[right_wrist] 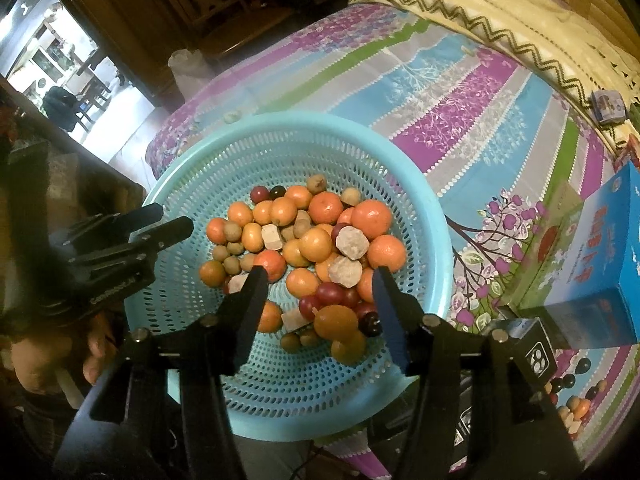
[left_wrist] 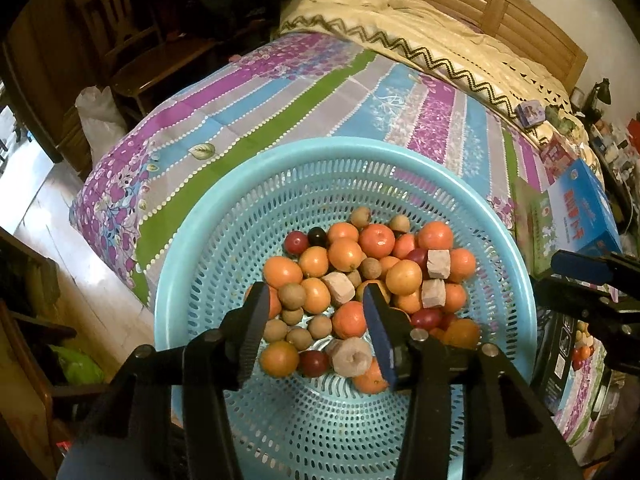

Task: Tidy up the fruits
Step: 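Open both tools to drop the orange and pale fruit into the basket, then move both tools back over the fruits on the bed cover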

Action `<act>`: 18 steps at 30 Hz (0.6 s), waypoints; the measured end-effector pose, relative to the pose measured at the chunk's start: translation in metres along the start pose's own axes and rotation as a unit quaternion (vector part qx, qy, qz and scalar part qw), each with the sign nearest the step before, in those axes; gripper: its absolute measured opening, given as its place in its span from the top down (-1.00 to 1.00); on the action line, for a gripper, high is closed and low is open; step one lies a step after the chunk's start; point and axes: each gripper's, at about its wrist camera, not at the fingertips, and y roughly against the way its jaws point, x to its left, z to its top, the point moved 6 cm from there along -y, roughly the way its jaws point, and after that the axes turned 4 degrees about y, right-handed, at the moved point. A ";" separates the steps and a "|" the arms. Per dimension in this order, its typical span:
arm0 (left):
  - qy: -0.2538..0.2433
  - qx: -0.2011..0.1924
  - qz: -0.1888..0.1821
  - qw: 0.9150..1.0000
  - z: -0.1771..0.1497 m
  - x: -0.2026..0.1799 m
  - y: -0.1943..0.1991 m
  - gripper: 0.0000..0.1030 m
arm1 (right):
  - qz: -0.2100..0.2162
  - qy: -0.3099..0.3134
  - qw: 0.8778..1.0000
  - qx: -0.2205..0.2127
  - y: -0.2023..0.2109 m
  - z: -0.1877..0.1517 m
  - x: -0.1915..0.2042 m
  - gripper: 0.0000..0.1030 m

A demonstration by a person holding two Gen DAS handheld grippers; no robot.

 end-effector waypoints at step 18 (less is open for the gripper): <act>-0.008 -0.006 0.001 1.000 0.000 -0.011 0.005 0.04 | 0.007 -0.001 1.000 -0.009 0.010 -0.005 -0.002 -0.08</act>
